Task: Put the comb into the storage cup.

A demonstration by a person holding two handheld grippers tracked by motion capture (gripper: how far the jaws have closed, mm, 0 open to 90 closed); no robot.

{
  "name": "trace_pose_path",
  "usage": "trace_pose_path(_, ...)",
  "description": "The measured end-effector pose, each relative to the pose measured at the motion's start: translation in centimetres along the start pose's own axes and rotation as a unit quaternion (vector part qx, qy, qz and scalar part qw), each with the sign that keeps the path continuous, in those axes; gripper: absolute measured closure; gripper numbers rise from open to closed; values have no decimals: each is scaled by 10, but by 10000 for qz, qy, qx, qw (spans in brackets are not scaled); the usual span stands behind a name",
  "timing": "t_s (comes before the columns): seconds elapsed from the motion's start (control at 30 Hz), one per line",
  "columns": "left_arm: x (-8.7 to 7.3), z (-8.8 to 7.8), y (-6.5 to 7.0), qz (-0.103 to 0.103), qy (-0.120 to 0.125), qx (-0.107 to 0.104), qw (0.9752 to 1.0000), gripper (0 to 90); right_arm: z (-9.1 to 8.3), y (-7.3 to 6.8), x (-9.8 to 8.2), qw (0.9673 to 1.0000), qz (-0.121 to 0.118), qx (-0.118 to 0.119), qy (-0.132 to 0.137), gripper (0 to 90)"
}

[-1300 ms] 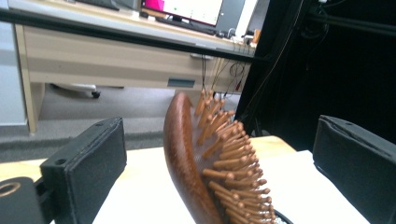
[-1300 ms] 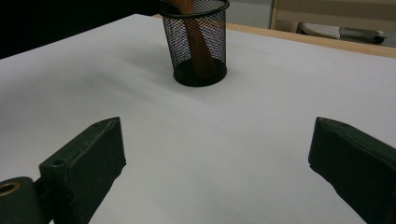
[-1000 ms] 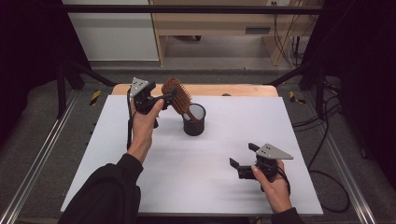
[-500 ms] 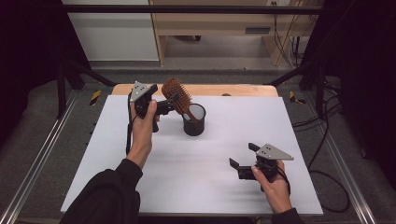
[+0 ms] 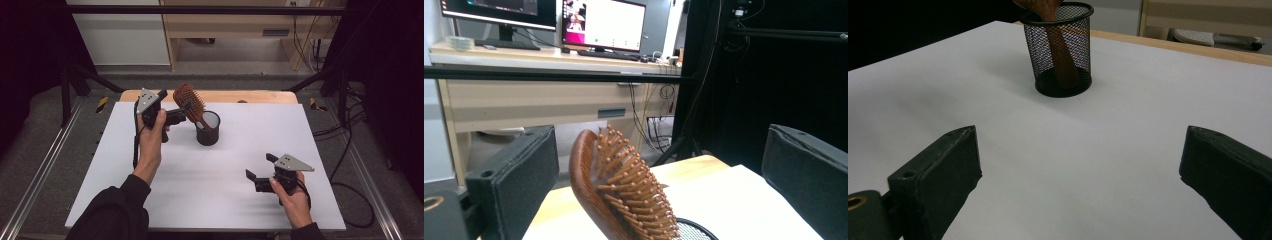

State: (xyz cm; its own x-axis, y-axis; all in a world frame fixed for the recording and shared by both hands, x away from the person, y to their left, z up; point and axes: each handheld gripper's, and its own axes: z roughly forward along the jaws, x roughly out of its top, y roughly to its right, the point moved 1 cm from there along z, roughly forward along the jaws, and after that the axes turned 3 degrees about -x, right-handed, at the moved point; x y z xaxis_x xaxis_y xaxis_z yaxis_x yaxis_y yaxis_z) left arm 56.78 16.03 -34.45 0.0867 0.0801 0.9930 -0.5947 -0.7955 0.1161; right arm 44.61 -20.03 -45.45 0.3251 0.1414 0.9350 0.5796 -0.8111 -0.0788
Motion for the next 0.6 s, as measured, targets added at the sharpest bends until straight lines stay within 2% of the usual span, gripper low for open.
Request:
trace_pose_path(0.2, 1, -2, -3, -175, 102, -54, 9998, 20, 0, 0, -1, 10000, -33, -37, -9, 35)
trace_pose_path(0.4, 1, -4, -5, -71, 220, -62, 9997, 22, 0, 1, -2, 9999, -35, -125, -30, 35)
trace_pose_path(0.6, 1, -3, -9, -141, 185, -28, 9997, 22, 2, 1, -3, 9998, -67, -153, -63, 36)
